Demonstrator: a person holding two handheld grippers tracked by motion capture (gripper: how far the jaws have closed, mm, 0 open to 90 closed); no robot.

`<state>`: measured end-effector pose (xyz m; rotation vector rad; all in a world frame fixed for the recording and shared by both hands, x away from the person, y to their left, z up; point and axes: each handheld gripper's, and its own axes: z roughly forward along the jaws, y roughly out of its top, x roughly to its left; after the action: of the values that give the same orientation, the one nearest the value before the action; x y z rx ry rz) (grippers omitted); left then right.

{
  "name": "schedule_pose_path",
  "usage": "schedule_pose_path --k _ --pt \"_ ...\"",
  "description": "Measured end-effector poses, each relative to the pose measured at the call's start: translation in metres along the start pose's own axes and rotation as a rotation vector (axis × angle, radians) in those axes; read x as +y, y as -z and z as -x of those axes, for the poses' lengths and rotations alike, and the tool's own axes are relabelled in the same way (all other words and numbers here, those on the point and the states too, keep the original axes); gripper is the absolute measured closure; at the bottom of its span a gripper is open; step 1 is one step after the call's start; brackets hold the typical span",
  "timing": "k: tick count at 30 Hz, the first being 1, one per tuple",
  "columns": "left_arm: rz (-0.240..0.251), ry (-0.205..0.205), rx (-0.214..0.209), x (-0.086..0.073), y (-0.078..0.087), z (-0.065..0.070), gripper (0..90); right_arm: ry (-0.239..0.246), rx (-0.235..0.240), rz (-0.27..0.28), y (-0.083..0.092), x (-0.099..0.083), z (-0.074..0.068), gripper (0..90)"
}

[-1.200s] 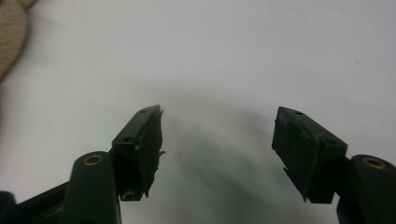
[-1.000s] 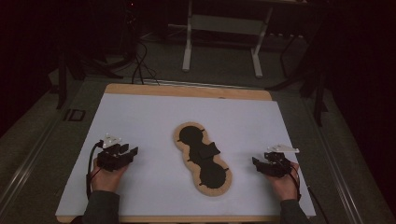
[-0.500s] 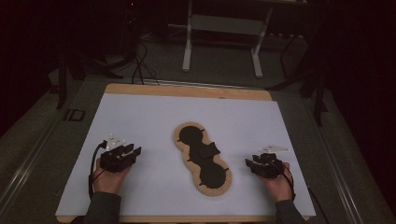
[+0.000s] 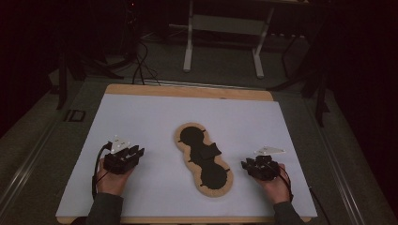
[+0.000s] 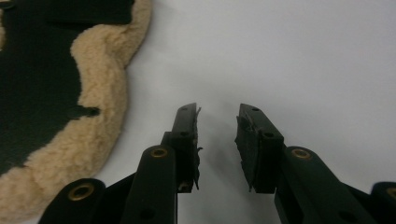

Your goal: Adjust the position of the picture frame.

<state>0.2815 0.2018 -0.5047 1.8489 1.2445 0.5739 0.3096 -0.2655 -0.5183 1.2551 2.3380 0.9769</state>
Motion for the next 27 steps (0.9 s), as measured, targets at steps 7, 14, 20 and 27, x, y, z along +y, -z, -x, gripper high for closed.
schedule_pose_path --k 7,14,20,27 --pt "-0.006 -0.001 -0.034 0.001 -0.001 0.003 70.6 0.018 0.028 -0.016 -0.003 0.001 -0.007 72.9" --pt "-0.005 -0.019 -0.065 0.002 -0.001 0.008 84.8 0.059 0.089 -0.039 -0.004 0.001 -0.014 85.8" --pt "-0.004 -0.007 -0.068 0.002 -0.001 0.009 89.8 0.086 0.105 -0.06 -0.006 0.001 -0.019 88.0" --pt "0.002 -0.013 -0.075 0.003 -0.004 0.016 89.8 0.108 0.143 -0.086 -0.009 0.0 -0.023 88.2"
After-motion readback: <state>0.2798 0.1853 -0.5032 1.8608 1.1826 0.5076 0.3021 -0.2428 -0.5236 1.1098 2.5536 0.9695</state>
